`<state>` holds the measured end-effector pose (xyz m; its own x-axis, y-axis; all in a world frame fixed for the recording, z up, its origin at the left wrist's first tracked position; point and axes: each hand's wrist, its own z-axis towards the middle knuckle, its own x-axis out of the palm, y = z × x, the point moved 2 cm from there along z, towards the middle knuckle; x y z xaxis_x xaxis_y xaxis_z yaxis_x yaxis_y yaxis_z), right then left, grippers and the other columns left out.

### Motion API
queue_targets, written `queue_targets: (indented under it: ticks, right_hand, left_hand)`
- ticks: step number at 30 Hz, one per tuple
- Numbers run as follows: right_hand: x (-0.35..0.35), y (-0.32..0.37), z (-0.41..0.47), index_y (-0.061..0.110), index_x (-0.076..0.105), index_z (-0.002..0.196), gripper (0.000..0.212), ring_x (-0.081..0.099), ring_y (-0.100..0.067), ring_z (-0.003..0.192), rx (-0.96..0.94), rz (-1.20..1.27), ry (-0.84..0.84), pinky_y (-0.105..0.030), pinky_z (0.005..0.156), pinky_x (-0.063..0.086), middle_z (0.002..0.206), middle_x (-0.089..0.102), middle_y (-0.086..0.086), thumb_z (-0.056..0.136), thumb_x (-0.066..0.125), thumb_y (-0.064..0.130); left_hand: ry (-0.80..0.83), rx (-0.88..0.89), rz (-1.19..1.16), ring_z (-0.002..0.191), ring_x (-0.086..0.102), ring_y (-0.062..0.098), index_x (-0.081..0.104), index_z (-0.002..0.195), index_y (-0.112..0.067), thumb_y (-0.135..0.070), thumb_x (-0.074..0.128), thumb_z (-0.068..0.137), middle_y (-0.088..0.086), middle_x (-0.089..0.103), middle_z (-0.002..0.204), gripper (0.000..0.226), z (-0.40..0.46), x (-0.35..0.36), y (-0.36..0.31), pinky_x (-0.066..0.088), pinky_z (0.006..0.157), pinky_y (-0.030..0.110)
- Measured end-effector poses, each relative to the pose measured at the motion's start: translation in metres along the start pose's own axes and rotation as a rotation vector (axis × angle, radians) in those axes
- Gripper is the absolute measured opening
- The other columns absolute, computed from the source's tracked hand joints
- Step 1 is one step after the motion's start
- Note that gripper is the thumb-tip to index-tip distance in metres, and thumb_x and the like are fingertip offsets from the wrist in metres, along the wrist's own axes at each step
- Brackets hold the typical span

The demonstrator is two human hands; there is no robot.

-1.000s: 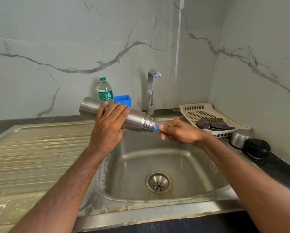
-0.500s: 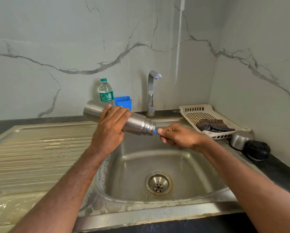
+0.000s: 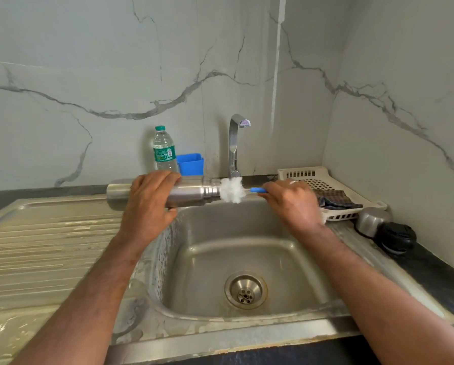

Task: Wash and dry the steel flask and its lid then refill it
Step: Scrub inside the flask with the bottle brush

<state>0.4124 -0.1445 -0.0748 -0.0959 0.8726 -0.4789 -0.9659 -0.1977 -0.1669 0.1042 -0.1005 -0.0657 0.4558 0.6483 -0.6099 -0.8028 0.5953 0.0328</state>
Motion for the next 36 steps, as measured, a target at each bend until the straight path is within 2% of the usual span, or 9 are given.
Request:
queue_targets:
  ticks: [6,11,14,16,20,23,26,31,36]
  right_hand:
    - [-0.007,-0.016,-0.004,0.019,0.074,0.086,0.027,0.059,-0.029,0.051,-0.015,0.109,0.08,-0.026,0.048,0.037,0.067,0.065,0.0,0.092,0.061,0.042]
    - [-0.008,-0.026,0.001,0.022,0.062,0.081,0.039,0.049,-0.02,0.059,0.031,0.225,0.499,-0.032,0.054,0.032,0.059,0.052,0.004,0.098,0.053,0.056]
    - [-0.004,-0.026,-0.003,0.019,0.066,0.069,0.05,0.041,-0.012,0.05,0.128,0.604,0.788,-0.032,0.054,0.033,0.053,0.046,-0.003,0.098,0.052,0.057]
    - [-0.003,-0.021,-0.006,0.019,0.072,0.071,0.05,0.036,-0.006,0.047,0.204,0.721,0.869,-0.026,0.052,0.03,0.047,0.039,0.006,0.1,0.052,0.055]
    - [0.002,-0.003,-0.011,0.027,0.075,0.097,0.048,0.052,0.004,0.053,0.281,0.693,0.952,-0.027,0.066,0.042,0.055,0.054,0.017,0.103,0.038,0.058]
    - [0.003,0.007,-0.009,0.026,0.068,0.092,0.039,0.06,-0.003,0.058,0.199,0.671,0.894,-0.031,0.061,0.051,0.071,0.059,0.008,0.106,0.04,0.05]
    - [0.001,-0.001,-0.003,0.025,0.044,0.08,0.047,0.059,-0.027,0.065,0.007,0.288,0.581,-0.036,0.056,0.041,0.07,0.058,0.0,0.101,0.026,0.063]
    - [-0.016,-0.033,-0.008,0.018,0.06,0.085,0.043,0.058,-0.031,0.051,-0.129,0.008,0.185,-0.028,0.044,0.034,0.069,0.066,-0.001,0.101,0.037,0.051]
    - [-0.013,-0.023,-0.01,0.024,0.06,0.094,0.048,0.062,-0.03,0.068,0.0,0.126,0.367,-0.032,0.055,0.032,0.079,0.068,0.002,0.098,0.034,0.063]
  left_hand:
    - [0.049,-0.026,0.018,0.115,0.058,0.029,0.062,0.124,-0.01,-0.006,0.093,0.052,0.007,0.064,0.123,0.078,-0.005,0.002,0.007,0.04,0.104,0.049]
    - [-0.008,0.025,0.114,0.114,0.057,0.03,0.061,0.122,-0.01,-0.002,0.089,0.054,0.007,0.062,0.122,0.075,-0.004,-0.003,0.008,0.038,0.105,0.048]
    - [-0.021,0.075,0.144,0.114,0.056,0.032,0.06,0.122,-0.009,0.001,0.087,0.056,0.01,0.061,0.121,0.073,-0.003,-0.001,0.003,0.036,0.11,0.052]
    - [-0.027,0.07,0.147,0.115,0.055,0.033,0.06,0.123,-0.009,0.001,0.087,0.056,0.01,0.061,0.121,0.073,-0.005,0.002,0.003,0.034,0.112,0.054]
    - [-0.029,0.063,0.161,0.117,0.054,0.033,0.059,0.124,-0.009,0.0,0.089,0.055,0.01,0.061,0.122,0.075,-0.005,0.006,-0.001,0.031,0.113,0.055]
    - [-0.03,0.072,0.168,0.116,0.055,0.032,0.06,0.124,-0.009,0.0,0.088,0.056,0.009,0.061,0.122,0.074,-0.004,0.004,-0.003,0.033,0.11,0.053]
    - [-0.009,0.036,0.183,0.115,0.055,0.031,0.061,0.126,-0.01,-0.002,0.089,0.054,0.008,0.061,0.123,0.077,-0.005,0.0,0.002,0.035,0.105,0.049]
    - [-0.039,-0.149,0.141,0.118,0.052,0.031,0.061,0.129,-0.006,0.001,0.091,0.054,0.011,0.061,0.126,0.082,-0.01,-0.01,0.029,0.034,0.107,0.051]
    - [-0.032,-0.17,0.08,0.117,0.052,0.03,0.062,0.127,-0.004,0.004,0.09,0.051,0.011,0.061,0.125,0.081,-0.011,-0.007,0.022,0.034,0.108,0.05]
